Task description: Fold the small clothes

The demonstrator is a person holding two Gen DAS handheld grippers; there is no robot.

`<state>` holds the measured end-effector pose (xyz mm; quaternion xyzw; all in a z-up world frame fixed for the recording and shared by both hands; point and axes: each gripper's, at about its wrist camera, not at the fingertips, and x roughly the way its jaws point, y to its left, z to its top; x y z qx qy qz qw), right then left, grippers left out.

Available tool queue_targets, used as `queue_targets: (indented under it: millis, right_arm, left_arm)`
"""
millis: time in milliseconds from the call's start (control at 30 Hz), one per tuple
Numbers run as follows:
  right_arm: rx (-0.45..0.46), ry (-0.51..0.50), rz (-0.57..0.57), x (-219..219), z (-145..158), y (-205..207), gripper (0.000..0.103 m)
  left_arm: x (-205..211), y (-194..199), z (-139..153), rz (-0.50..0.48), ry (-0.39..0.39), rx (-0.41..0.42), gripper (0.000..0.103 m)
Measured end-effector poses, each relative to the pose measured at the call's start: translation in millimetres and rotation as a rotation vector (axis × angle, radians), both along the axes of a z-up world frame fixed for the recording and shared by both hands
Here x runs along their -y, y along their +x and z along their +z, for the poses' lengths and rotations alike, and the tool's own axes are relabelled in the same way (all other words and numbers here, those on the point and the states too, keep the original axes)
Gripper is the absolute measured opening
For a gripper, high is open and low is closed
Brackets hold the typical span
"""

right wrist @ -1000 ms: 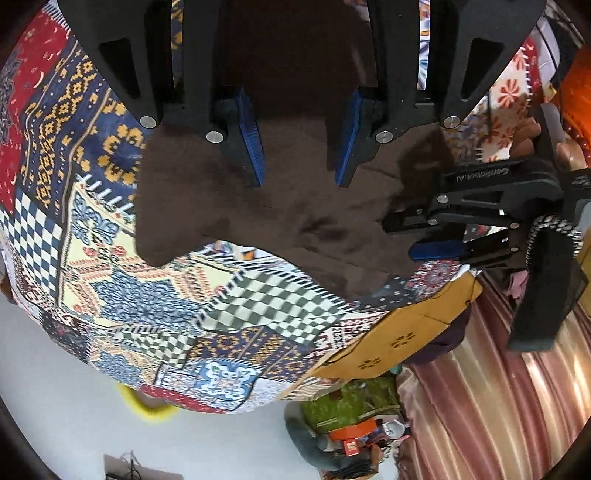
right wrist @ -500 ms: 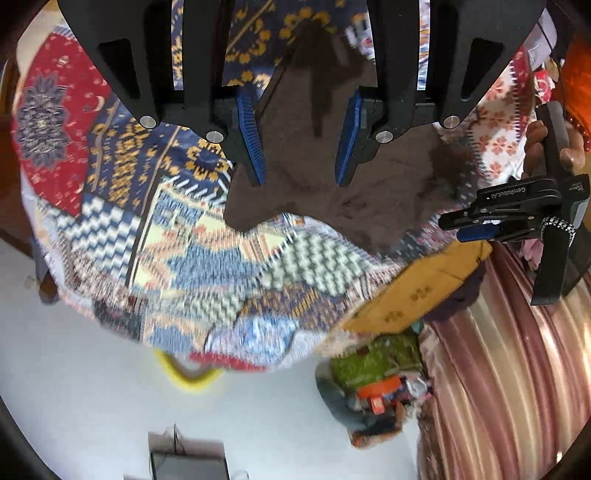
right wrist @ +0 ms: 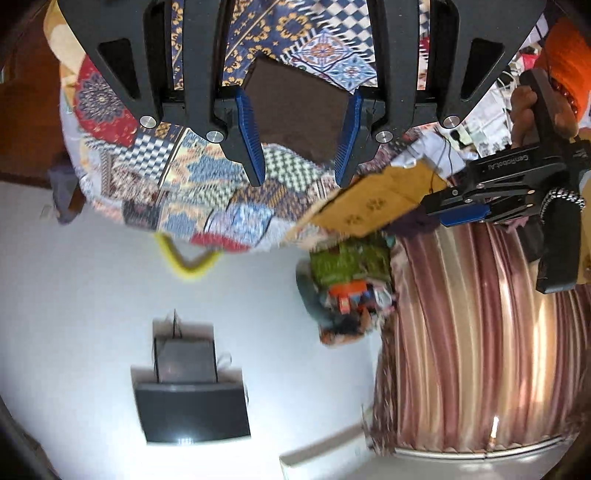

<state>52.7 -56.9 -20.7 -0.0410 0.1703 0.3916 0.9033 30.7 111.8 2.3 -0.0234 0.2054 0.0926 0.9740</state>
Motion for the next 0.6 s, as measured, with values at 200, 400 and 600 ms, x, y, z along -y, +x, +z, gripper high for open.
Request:
queue_targets:
  millis: [200, 400, 600]
  right_arm:
    - [0.085, 0.065, -0.028, 17.1, 8.3, -51.9, 0.038]
    - [0.116, 0.109, -0.088, 25.0, 3.6, -69.6, 0.076]
    - [0.137, 0.096, -0.137, 25.1, -0.1, -74.9, 0.100]
  left_arm:
    - [29.6, -58.1, 12.6, 0.036, 0.025, 0.132, 0.061]
    - [48.7, -92.4, 9.8, 0.086, 0.078, 0.197, 0.093]
    - [53.9, -101.8, 4.5, 0.091, 0.088, 0.206, 0.103]
